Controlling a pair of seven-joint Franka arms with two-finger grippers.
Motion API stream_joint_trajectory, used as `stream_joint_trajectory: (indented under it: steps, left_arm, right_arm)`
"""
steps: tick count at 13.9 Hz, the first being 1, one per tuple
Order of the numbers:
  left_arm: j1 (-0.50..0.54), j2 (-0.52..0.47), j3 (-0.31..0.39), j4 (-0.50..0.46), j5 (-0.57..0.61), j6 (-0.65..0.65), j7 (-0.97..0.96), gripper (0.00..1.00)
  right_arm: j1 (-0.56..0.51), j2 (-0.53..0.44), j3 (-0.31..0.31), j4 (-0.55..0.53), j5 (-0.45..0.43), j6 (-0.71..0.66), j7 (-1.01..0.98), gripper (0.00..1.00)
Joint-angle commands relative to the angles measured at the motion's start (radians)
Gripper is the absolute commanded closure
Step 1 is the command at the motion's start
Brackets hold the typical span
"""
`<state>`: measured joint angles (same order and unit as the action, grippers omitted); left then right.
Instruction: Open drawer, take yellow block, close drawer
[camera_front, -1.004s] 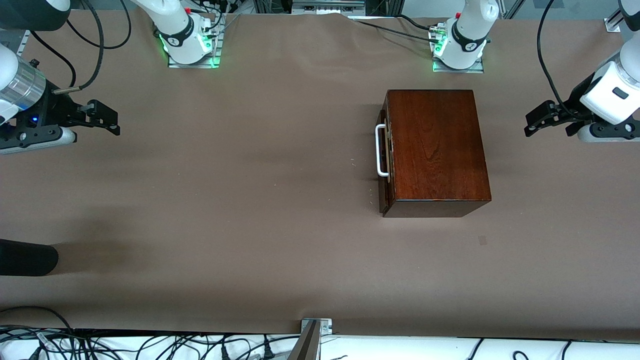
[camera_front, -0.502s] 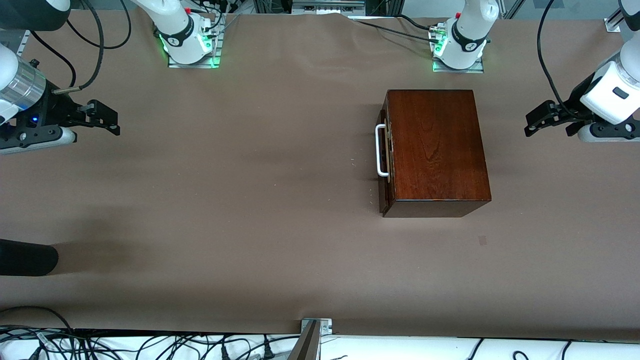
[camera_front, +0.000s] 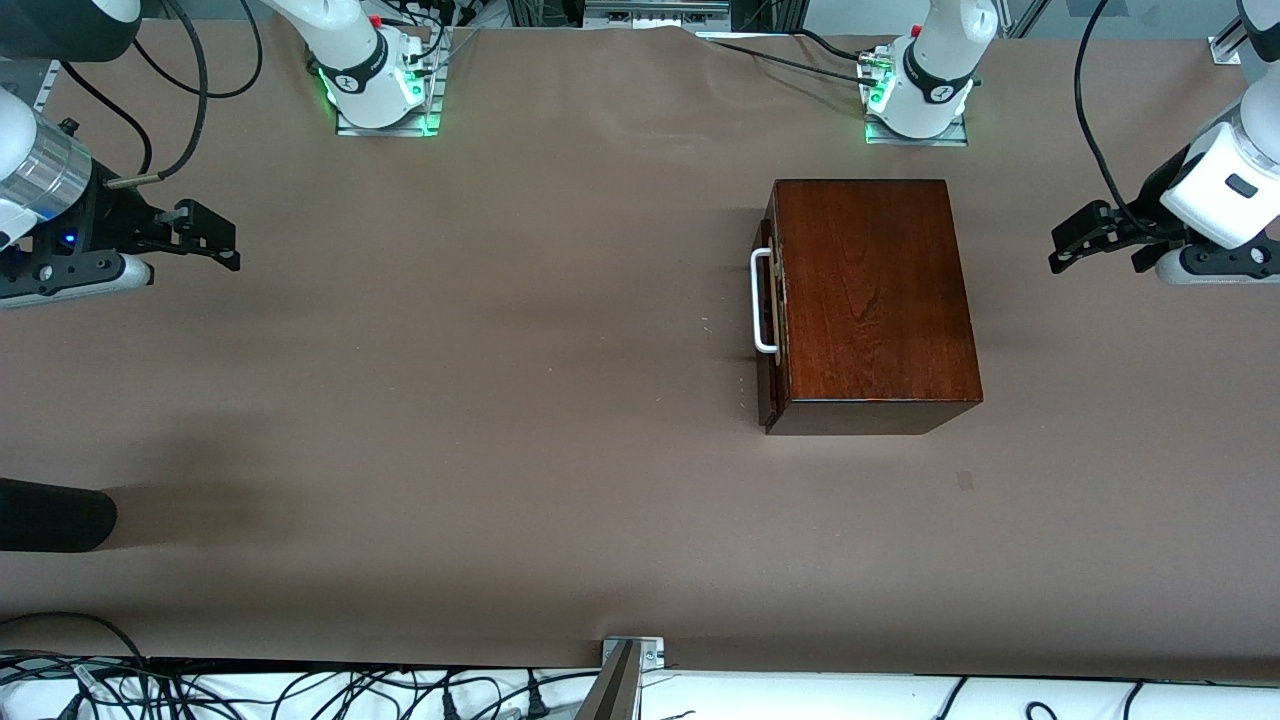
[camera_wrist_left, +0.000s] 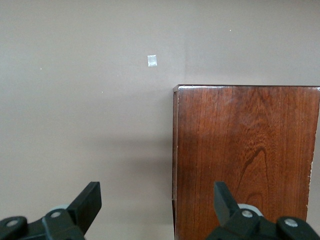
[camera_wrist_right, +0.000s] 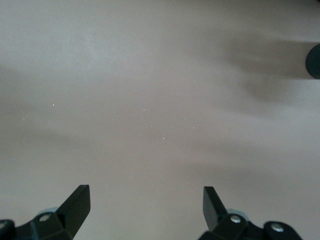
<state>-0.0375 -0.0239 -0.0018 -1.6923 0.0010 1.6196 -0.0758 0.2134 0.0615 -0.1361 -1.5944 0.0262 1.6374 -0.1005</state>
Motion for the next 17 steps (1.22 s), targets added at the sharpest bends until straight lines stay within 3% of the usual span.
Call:
stream_joint_trajectory:
  steps: [1, 3, 7, 11, 17]
  left_arm:
    - [-0.004, 0.01, -0.015, 0.026, 0.019, -0.093, -0.004, 0.0]
    - [-0.005, 0.01, -0.055, 0.026, 0.014, -0.157, -0.015, 0.0]
    - [-0.007, 0.073, -0.232, 0.029, 0.005, -0.193, -0.036, 0.0]
    - [-0.022, 0.214, -0.429, 0.14, -0.006, -0.147, -0.319, 0.0]
    - [-0.205, 0.396, -0.455, 0.141, 0.098, 0.042, -0.562, 0.0]
  right_arm:
    - [0.003, 0.001, -0.002, 0.011, -0.011, -0.01, 0.012, 0.0]
    - [0.003, 0.001, -0.002, 0.011, -0.011, -0.01, 0.012, 0.0]
    - [0.003, 0.001, -0.003, 0.011, -0.011, -0.01, 0.01, 0.0]
    - [0.003, 0.001, -0.002, 0.011, -0.009, -0.01, 0.01, 0.0]
    - [0.003, 0.001, -0.002, 0.011, -0.011, -0.01, 0.01, 0.0]
